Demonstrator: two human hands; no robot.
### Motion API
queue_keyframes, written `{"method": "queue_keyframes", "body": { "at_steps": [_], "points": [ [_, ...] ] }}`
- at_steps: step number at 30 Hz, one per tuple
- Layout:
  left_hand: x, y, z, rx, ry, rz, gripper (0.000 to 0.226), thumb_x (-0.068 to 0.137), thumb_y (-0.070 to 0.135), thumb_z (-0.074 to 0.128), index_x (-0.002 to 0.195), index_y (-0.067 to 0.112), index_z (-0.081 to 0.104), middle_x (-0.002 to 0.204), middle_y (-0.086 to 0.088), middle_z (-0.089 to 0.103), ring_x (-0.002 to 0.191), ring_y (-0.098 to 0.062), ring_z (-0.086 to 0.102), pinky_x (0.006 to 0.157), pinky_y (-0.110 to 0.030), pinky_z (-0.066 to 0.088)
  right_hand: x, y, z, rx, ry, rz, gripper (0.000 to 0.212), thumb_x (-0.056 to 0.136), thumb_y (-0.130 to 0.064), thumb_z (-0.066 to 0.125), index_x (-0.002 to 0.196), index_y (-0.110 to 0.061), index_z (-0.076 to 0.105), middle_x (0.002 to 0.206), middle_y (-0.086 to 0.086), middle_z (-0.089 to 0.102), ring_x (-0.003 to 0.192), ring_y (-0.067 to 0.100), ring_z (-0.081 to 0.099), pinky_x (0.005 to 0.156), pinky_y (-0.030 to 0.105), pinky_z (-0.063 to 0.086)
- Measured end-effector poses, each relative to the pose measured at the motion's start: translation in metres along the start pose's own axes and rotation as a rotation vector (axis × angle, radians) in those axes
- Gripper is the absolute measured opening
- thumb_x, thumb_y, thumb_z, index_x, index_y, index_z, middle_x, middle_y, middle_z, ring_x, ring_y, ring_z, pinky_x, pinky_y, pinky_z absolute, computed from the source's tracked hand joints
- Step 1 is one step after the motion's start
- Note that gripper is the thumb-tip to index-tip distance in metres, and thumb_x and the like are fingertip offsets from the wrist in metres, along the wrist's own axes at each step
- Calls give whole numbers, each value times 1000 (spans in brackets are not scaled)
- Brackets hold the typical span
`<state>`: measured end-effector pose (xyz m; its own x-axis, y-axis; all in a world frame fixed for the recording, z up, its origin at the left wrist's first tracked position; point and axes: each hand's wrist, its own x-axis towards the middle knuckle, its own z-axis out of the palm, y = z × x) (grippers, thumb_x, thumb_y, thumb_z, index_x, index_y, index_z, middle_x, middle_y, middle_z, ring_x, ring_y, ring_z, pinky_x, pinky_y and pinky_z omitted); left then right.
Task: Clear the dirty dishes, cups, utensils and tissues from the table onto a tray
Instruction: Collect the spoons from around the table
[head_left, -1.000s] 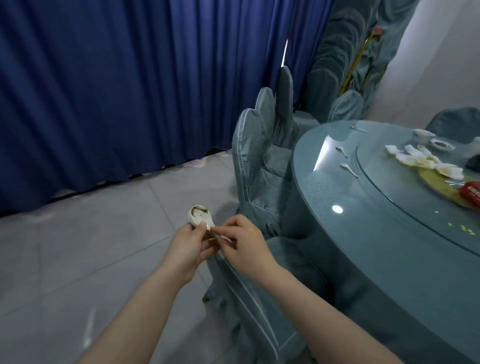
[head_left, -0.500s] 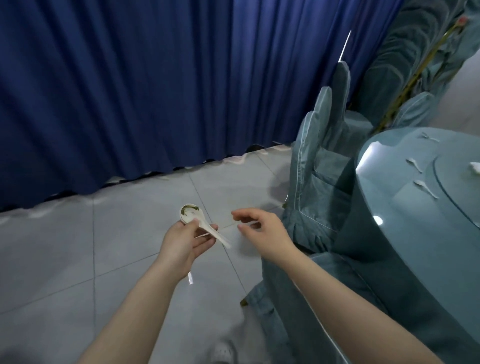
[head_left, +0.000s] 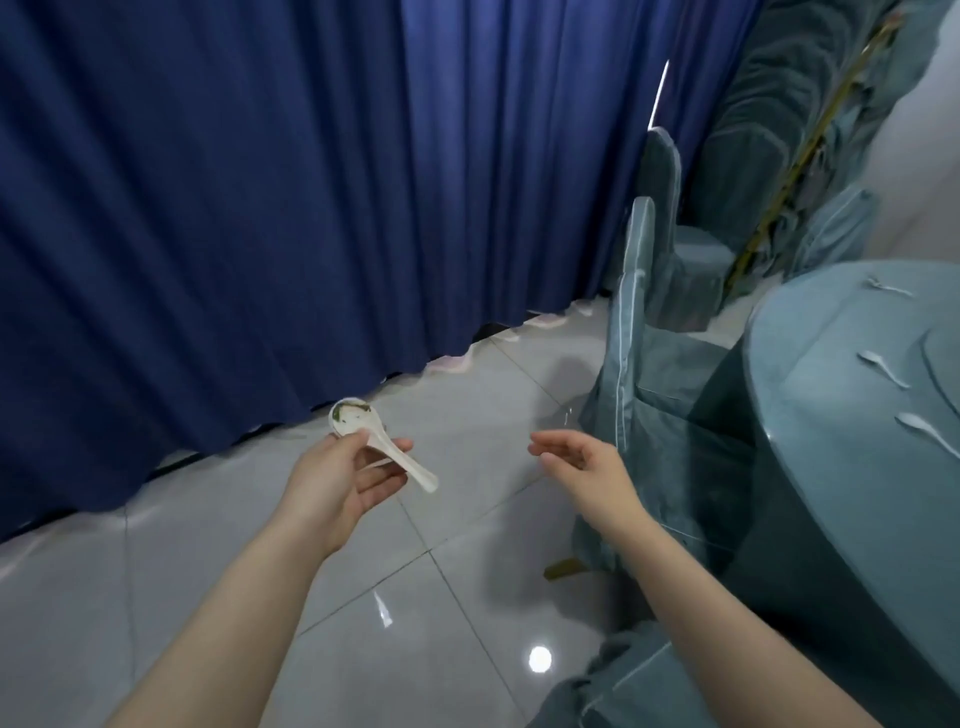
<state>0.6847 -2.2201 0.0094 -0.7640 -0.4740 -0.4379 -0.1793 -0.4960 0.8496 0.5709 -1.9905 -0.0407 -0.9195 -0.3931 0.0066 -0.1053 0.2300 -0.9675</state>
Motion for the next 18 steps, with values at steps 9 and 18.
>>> {"method": "queue_keyframes", "body": {
  "at_steps": [9,18],
  "points": [
    [146,69,129,85,-325,2,29,102,16,39,123,2,53,95,-15,74,84,-26,72,62,-31,57,106,5,-82,-25,385,50,25,87,-4,64,94,-27,70,96,-5,74,93,9,68,85,23,51],
    [244,87,265,190,-715,-144,27,102,16,39,122,2,51,90,-17,74,81,-30,73,62,-34,58,141,16,-158,-71,809,165,25,85,-9,64,90,-32,72,91,-13,74,89,1,68,70,10,48]
  ]
}}
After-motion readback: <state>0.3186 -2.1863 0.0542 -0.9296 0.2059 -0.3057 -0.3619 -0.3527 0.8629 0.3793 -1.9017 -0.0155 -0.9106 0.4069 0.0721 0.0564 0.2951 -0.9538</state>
